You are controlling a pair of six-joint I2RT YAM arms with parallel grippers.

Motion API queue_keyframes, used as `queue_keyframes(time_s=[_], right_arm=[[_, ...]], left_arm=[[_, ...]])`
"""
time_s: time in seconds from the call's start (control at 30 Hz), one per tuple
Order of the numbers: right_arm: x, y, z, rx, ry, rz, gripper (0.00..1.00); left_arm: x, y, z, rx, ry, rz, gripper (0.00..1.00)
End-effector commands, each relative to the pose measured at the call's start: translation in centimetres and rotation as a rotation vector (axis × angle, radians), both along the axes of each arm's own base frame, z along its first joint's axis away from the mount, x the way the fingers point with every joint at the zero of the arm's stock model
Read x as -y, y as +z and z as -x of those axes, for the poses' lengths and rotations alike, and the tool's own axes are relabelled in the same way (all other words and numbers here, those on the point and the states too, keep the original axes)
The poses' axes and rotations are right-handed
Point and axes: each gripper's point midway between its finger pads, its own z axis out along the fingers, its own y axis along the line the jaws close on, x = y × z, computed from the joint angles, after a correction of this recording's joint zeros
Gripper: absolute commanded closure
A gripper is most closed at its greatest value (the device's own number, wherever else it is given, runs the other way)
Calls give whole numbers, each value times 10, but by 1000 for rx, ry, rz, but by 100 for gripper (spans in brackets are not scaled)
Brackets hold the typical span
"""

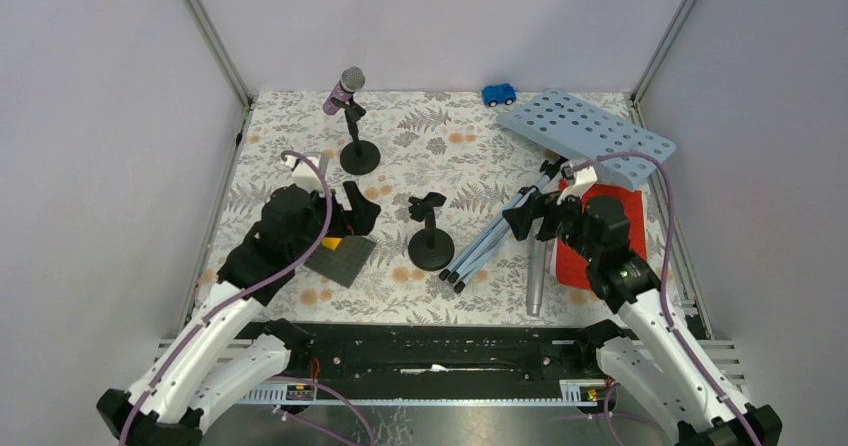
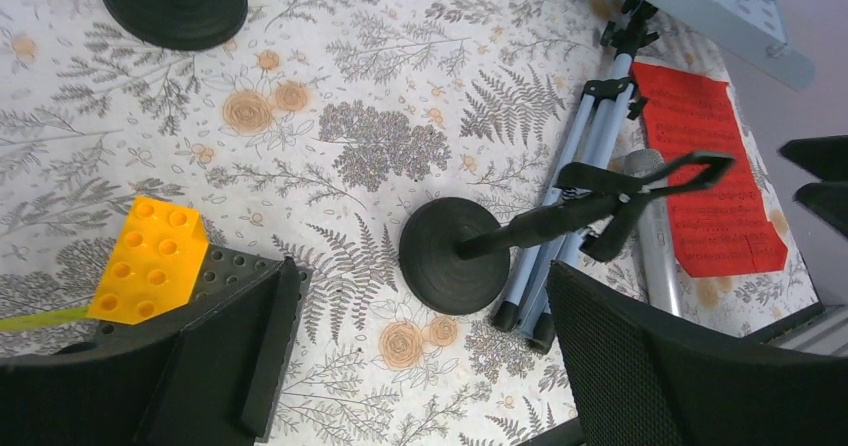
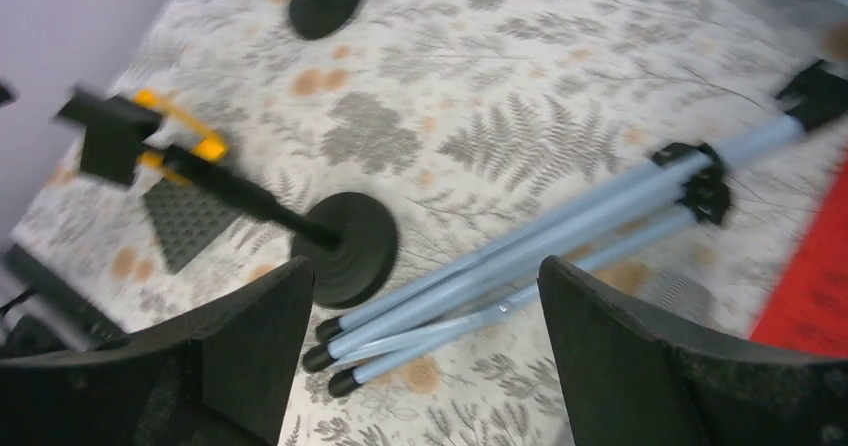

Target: Pack up the instrument practice props

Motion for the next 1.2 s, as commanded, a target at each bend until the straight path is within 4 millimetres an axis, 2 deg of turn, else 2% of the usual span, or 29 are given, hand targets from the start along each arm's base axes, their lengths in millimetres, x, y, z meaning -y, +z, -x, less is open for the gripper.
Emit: queue_keyframes(time_s=[0.0,0.17,0.23,0.37,0.43,0.57,0.63,0.7,0.73,1.0,1.1,1.17], right_arm=[[-49,31,21,286,338,-139,11],[-67,25,45,512,557,-122,8],[-76,21,54,535,650,-128,8],[-94,17,61,599,749,-140,6],[-108,7,61,617,799,-98,6],[-141,-11,51,646,846,2,6],[-152,-12,41,670,831,10,7],[-155,2,24,730,751,-24,7],[-158,3,18,737,736,-32,7],[-192,18,-9,745,751,-151,12],[-202,21,-14,742,762,-175,18],[-208,19,-18,736,772,-173,25]], left_arm=[[-9,35,12,118,-44,-32,1],[-23,28,22,134,-16,-55,1],[-25,22,24,132,-4,-51,1],[-27,9,26,114,10,-44,1],[-27,9,26,115,10,-40,1],[-28,6,25,108,17,-45,1],[-27,6,25,105,13,-46,1],[-28,5,26,100,17,-47,1],[-29,5,26,102,22,-46,1],[-33,8,26,115,45,-44,1],[-34,7,26,113,48,-47,1],[-34,7,25,116,50,-46,1]])
